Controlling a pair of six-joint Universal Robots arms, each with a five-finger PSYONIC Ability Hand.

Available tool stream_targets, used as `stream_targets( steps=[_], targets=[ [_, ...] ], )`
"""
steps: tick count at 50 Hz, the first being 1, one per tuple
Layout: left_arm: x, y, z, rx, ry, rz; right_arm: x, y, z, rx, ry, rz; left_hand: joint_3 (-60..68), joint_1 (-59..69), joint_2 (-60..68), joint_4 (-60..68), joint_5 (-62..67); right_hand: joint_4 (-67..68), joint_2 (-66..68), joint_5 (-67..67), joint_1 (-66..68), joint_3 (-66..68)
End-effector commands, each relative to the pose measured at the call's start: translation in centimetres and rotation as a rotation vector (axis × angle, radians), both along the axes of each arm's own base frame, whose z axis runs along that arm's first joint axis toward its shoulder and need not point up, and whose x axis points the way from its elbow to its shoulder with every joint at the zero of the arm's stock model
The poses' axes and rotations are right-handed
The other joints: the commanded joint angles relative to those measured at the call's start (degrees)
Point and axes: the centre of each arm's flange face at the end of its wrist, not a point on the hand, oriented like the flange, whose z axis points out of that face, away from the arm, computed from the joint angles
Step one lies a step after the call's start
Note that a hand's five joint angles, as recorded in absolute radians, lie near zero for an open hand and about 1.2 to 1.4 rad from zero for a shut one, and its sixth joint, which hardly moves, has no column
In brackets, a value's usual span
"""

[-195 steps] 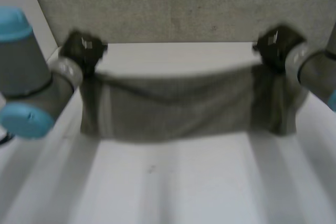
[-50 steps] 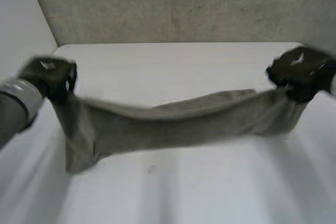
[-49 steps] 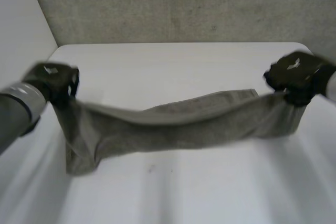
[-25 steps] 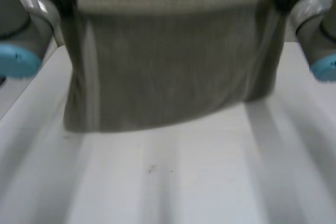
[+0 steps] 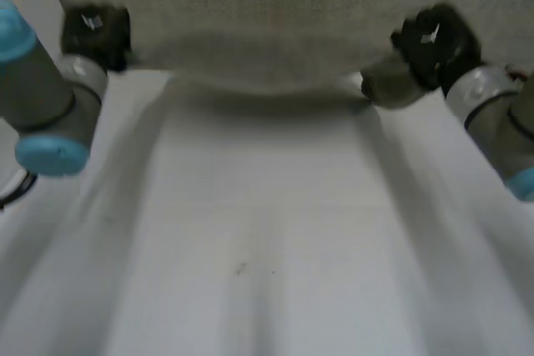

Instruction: Fold the towel.

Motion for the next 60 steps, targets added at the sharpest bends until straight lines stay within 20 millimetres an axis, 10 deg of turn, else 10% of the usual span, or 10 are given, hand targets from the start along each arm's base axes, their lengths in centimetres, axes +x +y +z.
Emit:
stream_targets(
  steps=[1,10,17,26,32,50,60],
  targets=[
    [0.7,3.7,-9.0,0.265,-0.079,-0.067,-0.5,2.6,-7.4,0.237,0.077,0.047,10.3,12.3,10.4,10.2,10.8,11.6,12.6,14.0,24.4,11.9],
    [3.8,9.5,-10.3,0.427,-0.210,-0.035,-3.7,7.0,-9.4,0.440,0.280,0.028,10.3,12.3,10.4,10.2,10.8,11.6,12.6,14.0,24.4,11.9],
    [6.9,16.2,-6.0,0.478,-0.331,-0.005,-7.7,12.7,-5.5,0.650,0.414,0.000,10.3,12.3,10.4,10.2,10.8,11.6,12.6,14.0,24.4,11.9],
    [7.9,18.5,-1.9,0.413,-0.313,0.007,-9.1,13.6,-1.8,0.574,0.394,-0.002,10.3,12.3,10.4,10.2,10.8,11.6,12.6,14.0,24.4,11.9],
    [7.3,17.4,-1.9,0.404,-0.298,-0.048,-8.5,12.0,-1.1,0.498,0.334,0.034,10.3,12.3,10.4,10.2,10.8,11.6,12.6,14.0,24.4,11.9],
    [3.1,2.6,-8.4,0.359,-0.321,0.040,-1.9,-0.8,-10.7,0.224,0.311,-0.091,10.3,12.3,10.4,10.2,10.8,11.6,12.6,14.0,24.4,11.9],
    [1.2,-0.8,-9.6,0.252,-0.296,0.035,-0.6,-3.8,-11.9,0.005,0.254,-0.114,10.3,12.3,10.4,10.2,10.8,11.6,12.6,14.0,24.4,11.9]
  ],
)
